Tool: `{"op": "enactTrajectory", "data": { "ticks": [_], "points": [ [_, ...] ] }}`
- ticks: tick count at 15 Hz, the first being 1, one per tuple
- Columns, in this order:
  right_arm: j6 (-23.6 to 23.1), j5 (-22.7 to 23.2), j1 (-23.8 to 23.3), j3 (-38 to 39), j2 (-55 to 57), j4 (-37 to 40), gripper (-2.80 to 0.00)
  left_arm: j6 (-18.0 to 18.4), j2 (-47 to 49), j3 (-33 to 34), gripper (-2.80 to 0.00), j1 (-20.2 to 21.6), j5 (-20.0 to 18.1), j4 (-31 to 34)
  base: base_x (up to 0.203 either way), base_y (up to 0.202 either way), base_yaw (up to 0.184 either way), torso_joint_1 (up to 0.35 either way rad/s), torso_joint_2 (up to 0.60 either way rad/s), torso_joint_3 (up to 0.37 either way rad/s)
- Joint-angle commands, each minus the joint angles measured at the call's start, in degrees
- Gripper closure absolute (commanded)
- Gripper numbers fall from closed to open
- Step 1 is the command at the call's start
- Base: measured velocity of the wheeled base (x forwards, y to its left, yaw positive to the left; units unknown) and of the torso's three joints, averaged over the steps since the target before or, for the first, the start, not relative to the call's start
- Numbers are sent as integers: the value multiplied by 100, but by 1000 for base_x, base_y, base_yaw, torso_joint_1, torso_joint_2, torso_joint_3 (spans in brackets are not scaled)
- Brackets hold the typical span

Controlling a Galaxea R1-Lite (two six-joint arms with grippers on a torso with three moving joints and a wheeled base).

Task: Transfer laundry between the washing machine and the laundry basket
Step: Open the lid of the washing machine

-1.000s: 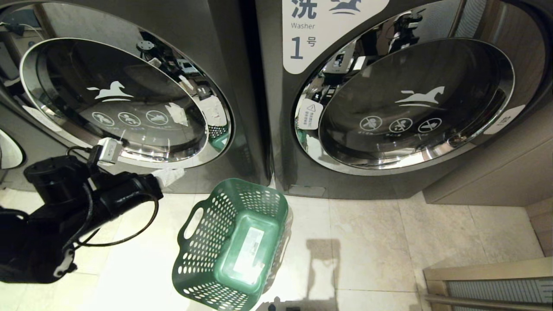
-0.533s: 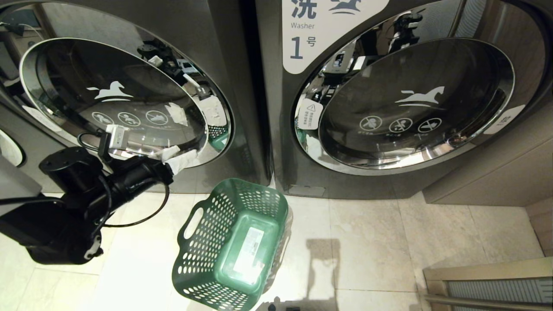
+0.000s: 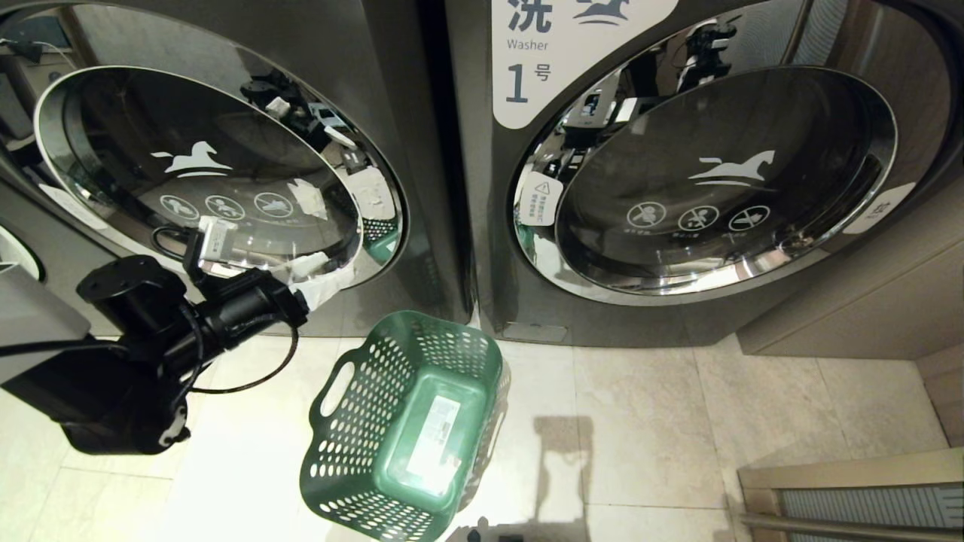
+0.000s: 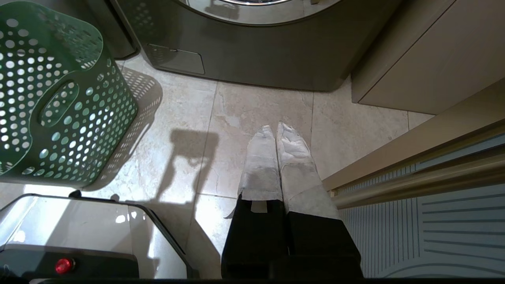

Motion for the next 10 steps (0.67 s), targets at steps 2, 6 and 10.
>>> {"op": "enactTrajectory", "data": {
  "ticks": [2, 6, 10],
  "points": [
    [-4, 3, 0, 3, 9, -1, 0, 234, 175, -275, -280, -9, -22, -51, 0, 0, 0, 0, 0, 0],
    [-4, 3, 0, -4, 9, -2, 0, 998, 466, -691, -280, -93, -22, -51, 0, 0, 0, 0, 0, 0],
    [-4, 3, 0, 3, 0, -2, 0, 1103, 417, -831, -280, -170, 3, -51, 0, 0, 0, 0, 0, 0]
  ]
}}
